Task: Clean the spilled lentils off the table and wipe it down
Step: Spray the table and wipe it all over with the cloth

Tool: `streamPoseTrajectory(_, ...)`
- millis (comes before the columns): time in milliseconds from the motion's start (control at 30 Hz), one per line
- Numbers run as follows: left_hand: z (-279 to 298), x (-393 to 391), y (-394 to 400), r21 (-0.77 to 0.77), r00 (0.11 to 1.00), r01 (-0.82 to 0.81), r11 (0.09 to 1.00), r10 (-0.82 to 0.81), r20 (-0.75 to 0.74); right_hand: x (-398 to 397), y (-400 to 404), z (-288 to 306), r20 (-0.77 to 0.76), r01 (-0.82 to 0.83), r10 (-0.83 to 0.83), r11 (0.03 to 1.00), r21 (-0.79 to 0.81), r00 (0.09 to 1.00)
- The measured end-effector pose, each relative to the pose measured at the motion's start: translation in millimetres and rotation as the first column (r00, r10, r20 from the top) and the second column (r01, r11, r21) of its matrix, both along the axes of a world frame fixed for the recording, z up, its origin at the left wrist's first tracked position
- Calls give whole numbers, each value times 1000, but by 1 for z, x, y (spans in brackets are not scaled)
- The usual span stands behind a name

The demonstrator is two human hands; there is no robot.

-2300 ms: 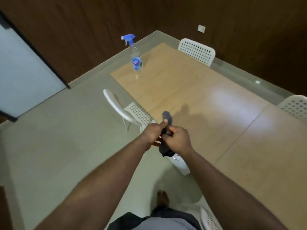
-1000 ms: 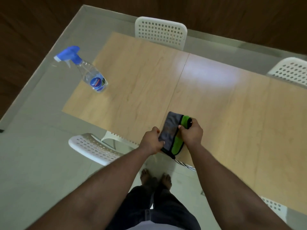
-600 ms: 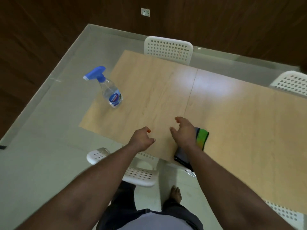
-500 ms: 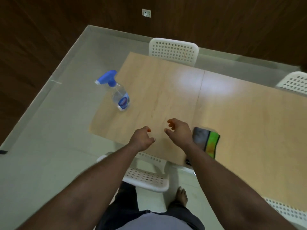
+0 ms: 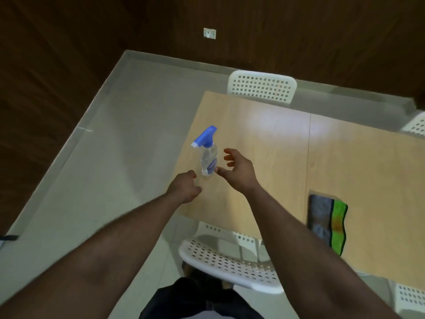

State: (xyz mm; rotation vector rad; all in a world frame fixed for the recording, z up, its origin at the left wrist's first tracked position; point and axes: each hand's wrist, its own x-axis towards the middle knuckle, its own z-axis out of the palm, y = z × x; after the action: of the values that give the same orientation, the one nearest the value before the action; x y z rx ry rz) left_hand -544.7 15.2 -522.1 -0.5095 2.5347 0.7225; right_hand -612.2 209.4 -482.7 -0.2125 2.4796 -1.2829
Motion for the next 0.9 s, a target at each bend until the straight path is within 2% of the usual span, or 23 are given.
streamPoseTrajectory(400,-14,-48,-32,-14,988,151,988,-152,-16,-53,-38,10,-49,-148,143,979,-141,989)
streamPoseTrajectory(533,-30,-101,-50,-28,972,230,973,-231,-48,-80,-53,7,-64,-25,13,981,-191,998)
streamPoseTrajectory(633,-64,-143,-66,-14,953,303,953,-303,-16,-102,-71,6,-86,37,-58,973,-229,995)
streamPoseTrajectory(767,-43,-172,-67,-49,893,444,895,-447,-49,-128,-99,12,70,166,-151,924,-344,986)
streamPoseTrajectory(900,-41,-207,-68,-55,841,534,844,-537,-65,-159,-118,12,59,208,-201,898,-388,978)
